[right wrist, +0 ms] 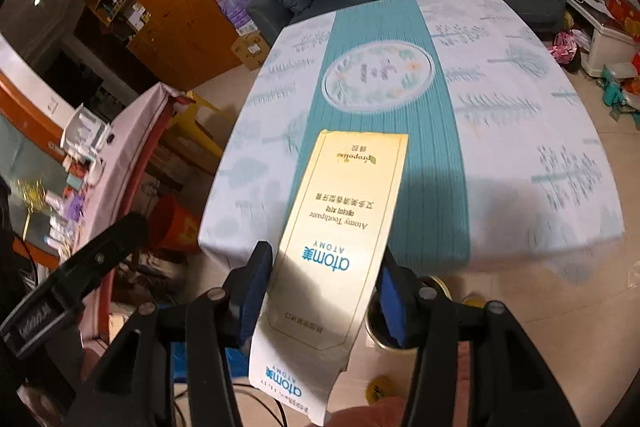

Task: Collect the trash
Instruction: 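Carry the yellow toothpaste box to the black bin and open the right tool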

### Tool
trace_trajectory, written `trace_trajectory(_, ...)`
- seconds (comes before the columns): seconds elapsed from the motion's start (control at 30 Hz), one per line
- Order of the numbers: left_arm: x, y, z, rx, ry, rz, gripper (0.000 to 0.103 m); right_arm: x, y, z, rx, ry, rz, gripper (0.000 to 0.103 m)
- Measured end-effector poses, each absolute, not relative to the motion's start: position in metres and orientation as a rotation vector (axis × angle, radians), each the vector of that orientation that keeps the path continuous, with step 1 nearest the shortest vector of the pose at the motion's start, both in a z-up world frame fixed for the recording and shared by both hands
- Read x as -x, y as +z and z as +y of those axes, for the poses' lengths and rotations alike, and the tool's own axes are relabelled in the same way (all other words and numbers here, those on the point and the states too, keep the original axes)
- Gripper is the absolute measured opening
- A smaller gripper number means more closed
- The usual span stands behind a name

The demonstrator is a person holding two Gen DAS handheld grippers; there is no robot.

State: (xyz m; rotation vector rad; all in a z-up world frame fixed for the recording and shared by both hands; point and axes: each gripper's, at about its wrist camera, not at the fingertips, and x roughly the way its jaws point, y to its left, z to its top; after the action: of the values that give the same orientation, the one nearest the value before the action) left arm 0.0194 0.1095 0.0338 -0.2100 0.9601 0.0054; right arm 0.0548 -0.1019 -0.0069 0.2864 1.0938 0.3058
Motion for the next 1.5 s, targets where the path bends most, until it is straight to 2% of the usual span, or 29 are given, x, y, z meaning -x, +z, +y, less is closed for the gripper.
trace_trajectory(0.17, -0.001, -0.001, 0.095, 0.215, 0.002, 1.016, 0.100, -0.019, -0.030, -0.109, -0.232, 0.310, 1.122, 0.050)
trace_trajectory(0.3, 0.007, -0.036, 0.088, 0.213, 0.027, 1.052, 0.100, -0.009, -0.070, -0.118, -0.240, 0.310, 1.181, 0.050)
trace_trajectory(0.47, 0.007, -0.104, 0.078, 0.183, 0.069, 1.107, 0.100, -0.007, -0.142, -0.129, -0.258, 0.283, 1.246, 0.050)
trace_trajectory(0.77, -0.007, -0.237, 0.067, 0.164, 0.104, 1.251, 0.100, -0.023, -0.306, -0.142, -0.337, 0.220, 1.421, 0.053)
trace_trajectory(1.0, -0.026, -0.296, 0.064, 0.145, 0.105, 1.276, 0.100, -0.041, -0.391, -0.143, -0.341, 0.182, 1.483, 0.055)
trace_trajectory(1.33, -0.042, -0.345, 0.057, 0.099, 0.068, 1.310, 0.100, -0.051, -0.434, -0.147, -0.362, 0.161, 1.509, 0.057)
trace_trajectory(1.5, -0.044, -0.363, 0.051, 0.082, 0.031, 1.337, 0.100, -0.057, -0.440, -0.146, -0.364, 0.163, 1.513, 0.064)
